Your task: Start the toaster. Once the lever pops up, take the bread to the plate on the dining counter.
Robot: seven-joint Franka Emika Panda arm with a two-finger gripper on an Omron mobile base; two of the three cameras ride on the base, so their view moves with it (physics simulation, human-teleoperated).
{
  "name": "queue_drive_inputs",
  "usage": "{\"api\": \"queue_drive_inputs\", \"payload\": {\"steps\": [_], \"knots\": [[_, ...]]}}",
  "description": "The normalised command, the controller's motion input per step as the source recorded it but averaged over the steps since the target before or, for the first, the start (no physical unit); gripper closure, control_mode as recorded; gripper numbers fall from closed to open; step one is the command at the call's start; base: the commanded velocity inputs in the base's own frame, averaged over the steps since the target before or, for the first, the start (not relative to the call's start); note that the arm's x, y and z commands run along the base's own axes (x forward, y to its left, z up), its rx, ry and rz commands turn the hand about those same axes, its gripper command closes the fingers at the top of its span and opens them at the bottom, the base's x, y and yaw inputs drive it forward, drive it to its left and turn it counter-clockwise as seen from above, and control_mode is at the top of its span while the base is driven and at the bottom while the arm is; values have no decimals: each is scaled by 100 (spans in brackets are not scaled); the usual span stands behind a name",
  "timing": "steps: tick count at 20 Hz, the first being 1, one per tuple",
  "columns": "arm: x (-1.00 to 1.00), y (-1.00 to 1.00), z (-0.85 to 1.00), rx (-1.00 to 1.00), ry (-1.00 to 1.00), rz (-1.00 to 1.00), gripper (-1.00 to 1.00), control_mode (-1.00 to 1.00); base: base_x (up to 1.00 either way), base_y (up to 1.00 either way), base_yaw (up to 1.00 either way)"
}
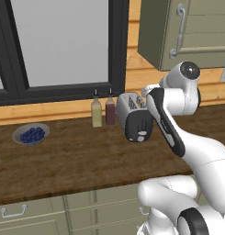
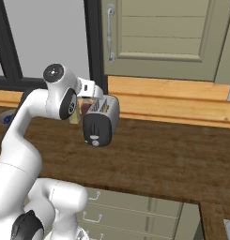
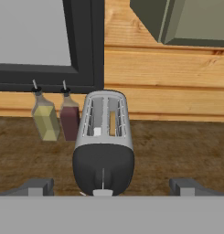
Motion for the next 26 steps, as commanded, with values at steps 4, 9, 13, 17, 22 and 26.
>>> {"api": "queue_drive_inputs", "payload": {"steps": [4,9,13,17,22,26], "knots": [[0,0,0,0,0,0,-100,-100,0,0,0],[0,0,0,0,0,0,-100,-100,0,0,0],[0,0,0,0,0,0,-100,-100,0,0,0],[0,0,0,0,0,0,-100,-100,0,0,0],[0,0,0,0,0,0,-100,-100,0,0,0],[0,0,0,0,0,0,-100,-100,0,0,0]]}}
